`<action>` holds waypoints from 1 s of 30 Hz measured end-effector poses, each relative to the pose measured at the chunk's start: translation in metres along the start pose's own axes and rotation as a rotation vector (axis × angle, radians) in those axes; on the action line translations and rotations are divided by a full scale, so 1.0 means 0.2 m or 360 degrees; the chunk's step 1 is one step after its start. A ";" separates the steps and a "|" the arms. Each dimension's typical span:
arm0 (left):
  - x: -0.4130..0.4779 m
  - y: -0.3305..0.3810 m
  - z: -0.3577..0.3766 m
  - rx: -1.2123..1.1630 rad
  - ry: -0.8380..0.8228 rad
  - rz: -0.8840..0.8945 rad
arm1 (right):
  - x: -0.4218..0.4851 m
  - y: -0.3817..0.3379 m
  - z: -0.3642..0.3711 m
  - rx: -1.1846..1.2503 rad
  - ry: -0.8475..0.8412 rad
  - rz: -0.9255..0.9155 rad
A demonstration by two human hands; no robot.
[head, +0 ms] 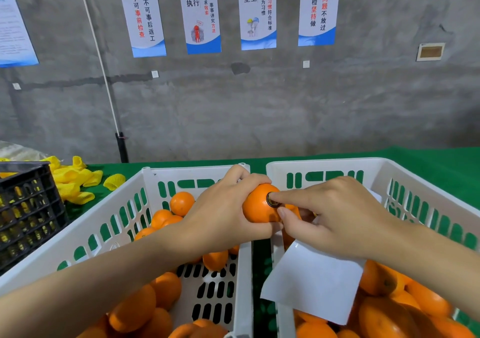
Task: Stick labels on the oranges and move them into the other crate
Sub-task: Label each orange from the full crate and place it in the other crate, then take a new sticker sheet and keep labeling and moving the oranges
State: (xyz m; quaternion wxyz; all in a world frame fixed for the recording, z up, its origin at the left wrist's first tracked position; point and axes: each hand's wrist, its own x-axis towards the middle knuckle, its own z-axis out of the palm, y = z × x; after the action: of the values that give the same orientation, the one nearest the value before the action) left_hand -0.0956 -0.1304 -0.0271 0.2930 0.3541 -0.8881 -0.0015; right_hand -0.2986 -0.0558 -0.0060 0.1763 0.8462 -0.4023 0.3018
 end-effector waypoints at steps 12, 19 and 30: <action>-0.02 0.06 -0.03 -0.0308 -0.0092 0.0096 | 0.05 0.09 -0.02 0.0720 0.0659 0.0894; -0.03 0.12 -0.04 -0.0307 -0.0158 0.0221 | 0.06 0.14 -0.01 0.0768 0.0690 0.1090; -0.04 0.21 -0.08 -0.1117 -0.0350 -0.0063 | 0.03 0.11 0.03 0.0406 0.0328 0.1003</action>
State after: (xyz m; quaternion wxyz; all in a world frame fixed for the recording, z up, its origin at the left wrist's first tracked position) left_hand -0.1088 -0.0908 -0.0101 0.2992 0.2468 -0.8527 -0.3498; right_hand -0.3113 -0.0756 -0.0054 0.0070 0.6609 -0.5826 0.4730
